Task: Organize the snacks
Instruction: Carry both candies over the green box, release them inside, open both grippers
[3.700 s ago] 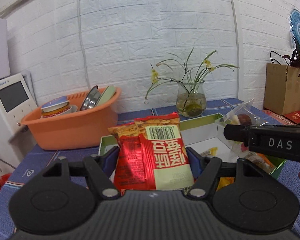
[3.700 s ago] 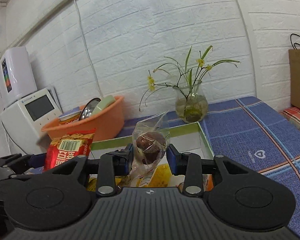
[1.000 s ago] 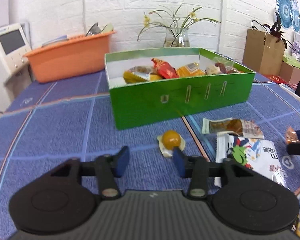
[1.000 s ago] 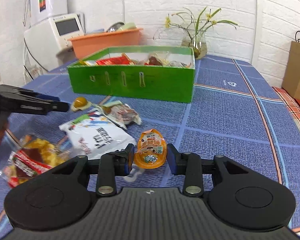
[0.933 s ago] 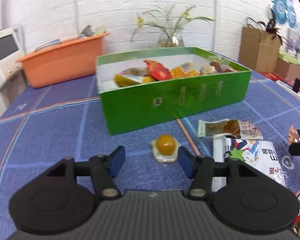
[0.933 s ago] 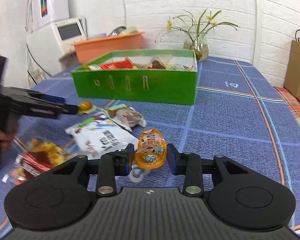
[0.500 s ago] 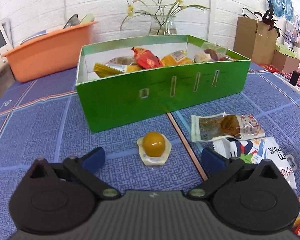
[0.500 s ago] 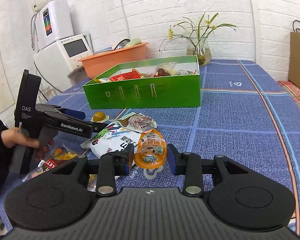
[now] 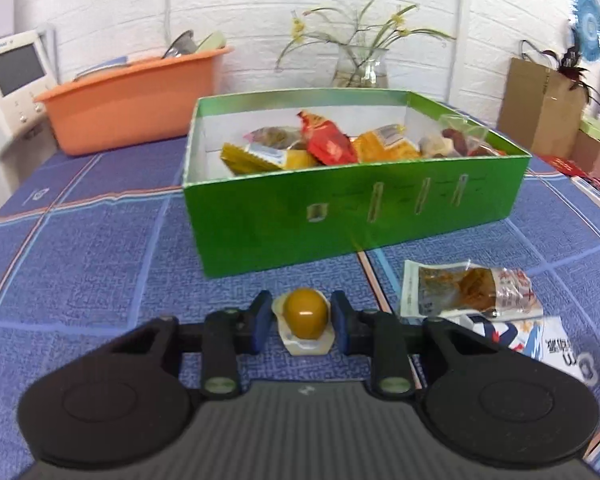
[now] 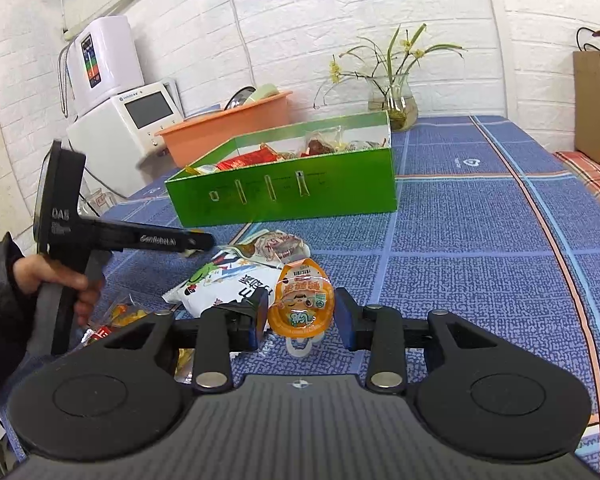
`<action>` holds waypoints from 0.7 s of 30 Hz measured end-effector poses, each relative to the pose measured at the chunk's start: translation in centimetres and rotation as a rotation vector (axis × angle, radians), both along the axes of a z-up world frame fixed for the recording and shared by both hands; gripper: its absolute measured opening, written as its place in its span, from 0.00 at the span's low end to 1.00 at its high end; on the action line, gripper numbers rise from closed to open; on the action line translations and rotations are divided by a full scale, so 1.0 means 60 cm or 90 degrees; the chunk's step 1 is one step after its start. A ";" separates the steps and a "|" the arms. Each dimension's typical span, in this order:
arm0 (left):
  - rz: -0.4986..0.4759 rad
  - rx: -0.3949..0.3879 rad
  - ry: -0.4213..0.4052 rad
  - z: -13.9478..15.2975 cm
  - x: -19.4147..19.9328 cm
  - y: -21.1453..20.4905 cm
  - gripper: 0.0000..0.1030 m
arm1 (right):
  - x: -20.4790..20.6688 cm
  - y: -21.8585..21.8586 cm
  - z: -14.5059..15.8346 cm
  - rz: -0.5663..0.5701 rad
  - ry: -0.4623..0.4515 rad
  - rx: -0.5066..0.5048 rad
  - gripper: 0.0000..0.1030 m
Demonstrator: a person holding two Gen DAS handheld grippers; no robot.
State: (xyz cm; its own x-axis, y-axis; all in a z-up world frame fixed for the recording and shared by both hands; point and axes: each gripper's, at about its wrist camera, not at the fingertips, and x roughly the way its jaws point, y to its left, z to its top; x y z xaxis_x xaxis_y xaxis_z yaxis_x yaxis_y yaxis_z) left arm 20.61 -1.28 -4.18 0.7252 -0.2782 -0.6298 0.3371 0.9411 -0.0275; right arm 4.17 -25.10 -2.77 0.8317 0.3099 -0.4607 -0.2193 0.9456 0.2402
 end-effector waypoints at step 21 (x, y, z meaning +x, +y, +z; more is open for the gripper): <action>0.023 -0.037 -0.078 0.051 -0.186 0.098 0.25 | 0.010 0.069 0.017 0.082 0.031 0.079 0.61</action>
